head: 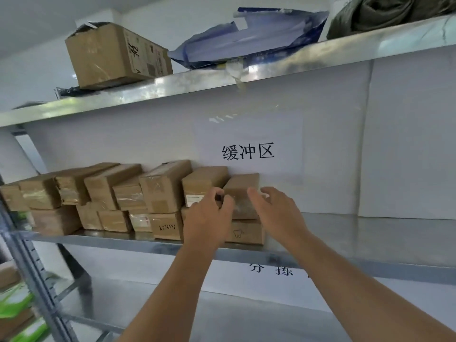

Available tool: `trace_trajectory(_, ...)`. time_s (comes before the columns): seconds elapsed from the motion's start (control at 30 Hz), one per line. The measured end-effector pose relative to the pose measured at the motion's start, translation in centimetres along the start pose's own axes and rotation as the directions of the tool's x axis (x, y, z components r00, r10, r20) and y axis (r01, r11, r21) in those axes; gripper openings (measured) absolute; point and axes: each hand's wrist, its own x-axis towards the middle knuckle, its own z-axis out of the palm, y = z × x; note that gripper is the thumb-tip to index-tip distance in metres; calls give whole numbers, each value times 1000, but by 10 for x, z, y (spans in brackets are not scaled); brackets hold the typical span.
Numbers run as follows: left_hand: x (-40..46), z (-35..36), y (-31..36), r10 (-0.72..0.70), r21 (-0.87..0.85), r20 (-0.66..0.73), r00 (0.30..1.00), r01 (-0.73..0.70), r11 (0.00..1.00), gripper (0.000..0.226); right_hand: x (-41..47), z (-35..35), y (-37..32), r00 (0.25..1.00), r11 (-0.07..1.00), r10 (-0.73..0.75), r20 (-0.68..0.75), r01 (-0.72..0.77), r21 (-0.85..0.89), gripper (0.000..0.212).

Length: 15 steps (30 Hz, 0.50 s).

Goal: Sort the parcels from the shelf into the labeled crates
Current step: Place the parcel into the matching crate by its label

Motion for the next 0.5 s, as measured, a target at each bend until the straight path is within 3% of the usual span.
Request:
trace_trajectory(0.1, 14, 4, 3, -12, 14, -8, 1000, 12, 1000, 26, 26, -1, -5, 993, 995, 91, 71, -94, 43, 69)
trace_trajectory(0.23, 26, 13, 14, -20, -22, 30, 999, 21, 1000, 46, 39, -4, -8, 960, 969, 221, 173, -236, 73, 82)
trace_trajectory(0.37, 11, 17, 30, 41, -114, 69, 997, -33, 993, 53, 23, -10, -6, 969, 958, 217, 117, -235, 166, 68)
trace_trajectory(0.5, -11, 16, 46, 114, -316, 55, 992, -91, 944, 35, -6, -36, 4, 984, 928, 178, 15, -172, 330, 29)
